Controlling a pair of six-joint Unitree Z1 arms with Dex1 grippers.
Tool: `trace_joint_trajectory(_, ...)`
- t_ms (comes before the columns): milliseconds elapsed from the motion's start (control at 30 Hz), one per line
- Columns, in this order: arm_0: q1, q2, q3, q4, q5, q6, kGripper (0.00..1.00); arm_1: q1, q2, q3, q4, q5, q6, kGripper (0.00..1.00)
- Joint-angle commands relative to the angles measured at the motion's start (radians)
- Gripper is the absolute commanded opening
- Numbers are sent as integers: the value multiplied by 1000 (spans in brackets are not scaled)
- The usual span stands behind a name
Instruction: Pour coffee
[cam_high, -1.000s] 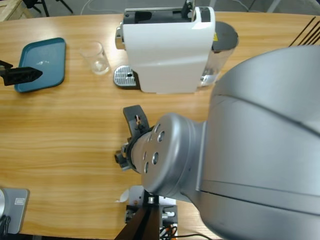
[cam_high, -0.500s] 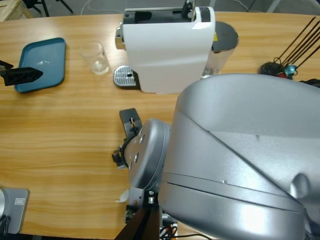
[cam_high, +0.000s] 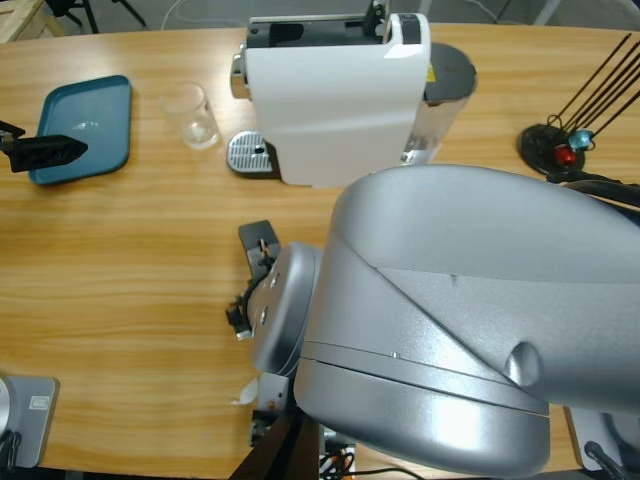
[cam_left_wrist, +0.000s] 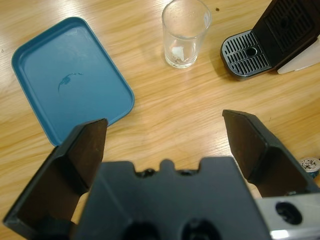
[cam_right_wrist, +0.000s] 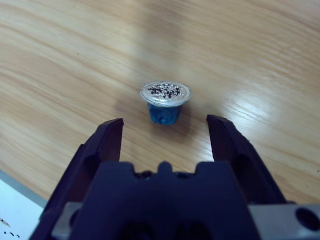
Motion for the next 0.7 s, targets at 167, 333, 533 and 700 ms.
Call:
trace_joint_trajectory(167,-5,33,22,-9,-7,-1,999,12,92,-30,-13,-12,11,678)
trace_joint_trajectory(333,-5,33,22,-9,-7,-1,1000,12,91,-22,-13,-13,11,678)
trace_joint_trajectory(533,-5,32,22,-8,-7,-1,996,12,93,-8,-11,-12,17,430)
trace_joint_trajectory(700,-5,31,22,-8,-7,-1,996,12,99,8,1,-13,31,0)
